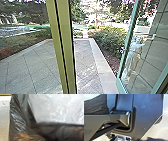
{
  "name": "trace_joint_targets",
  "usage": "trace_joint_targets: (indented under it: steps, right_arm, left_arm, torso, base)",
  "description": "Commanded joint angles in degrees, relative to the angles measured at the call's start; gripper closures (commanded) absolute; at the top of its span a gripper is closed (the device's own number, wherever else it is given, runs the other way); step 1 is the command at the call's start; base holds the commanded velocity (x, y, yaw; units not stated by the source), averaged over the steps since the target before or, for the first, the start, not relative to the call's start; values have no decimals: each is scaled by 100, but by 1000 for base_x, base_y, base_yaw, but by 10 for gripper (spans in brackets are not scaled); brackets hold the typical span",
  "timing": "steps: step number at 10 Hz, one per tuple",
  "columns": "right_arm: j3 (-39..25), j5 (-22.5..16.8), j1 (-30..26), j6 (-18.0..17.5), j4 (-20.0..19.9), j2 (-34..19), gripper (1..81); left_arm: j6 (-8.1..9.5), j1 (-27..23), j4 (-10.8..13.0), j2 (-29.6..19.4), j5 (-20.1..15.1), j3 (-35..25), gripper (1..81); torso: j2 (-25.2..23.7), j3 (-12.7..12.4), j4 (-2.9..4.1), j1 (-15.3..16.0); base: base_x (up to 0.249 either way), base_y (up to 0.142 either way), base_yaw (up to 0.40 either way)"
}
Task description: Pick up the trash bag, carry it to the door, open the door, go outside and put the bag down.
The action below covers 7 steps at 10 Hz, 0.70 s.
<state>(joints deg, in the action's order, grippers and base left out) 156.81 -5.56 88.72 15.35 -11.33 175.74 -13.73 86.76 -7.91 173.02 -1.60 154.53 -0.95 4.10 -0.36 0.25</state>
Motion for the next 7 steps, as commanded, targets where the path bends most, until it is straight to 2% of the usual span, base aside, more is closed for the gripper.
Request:
trace_joint_targets:
  steps: [1,7]
  right_arm:
    - [-64,-411,-201,30,16,104,10]
    - [-29,-411,-192,30,8,131,10]
  left_arm:
    - [-60,-207,9,14,-368,-28,811]
    - [-60,-199,18,-12,-368,-28,811]
  torso:
    - [0,0,0,0]
    - [0,0,0,0]
  base:
    - [0,-117,0]
    - [0,-117,0]
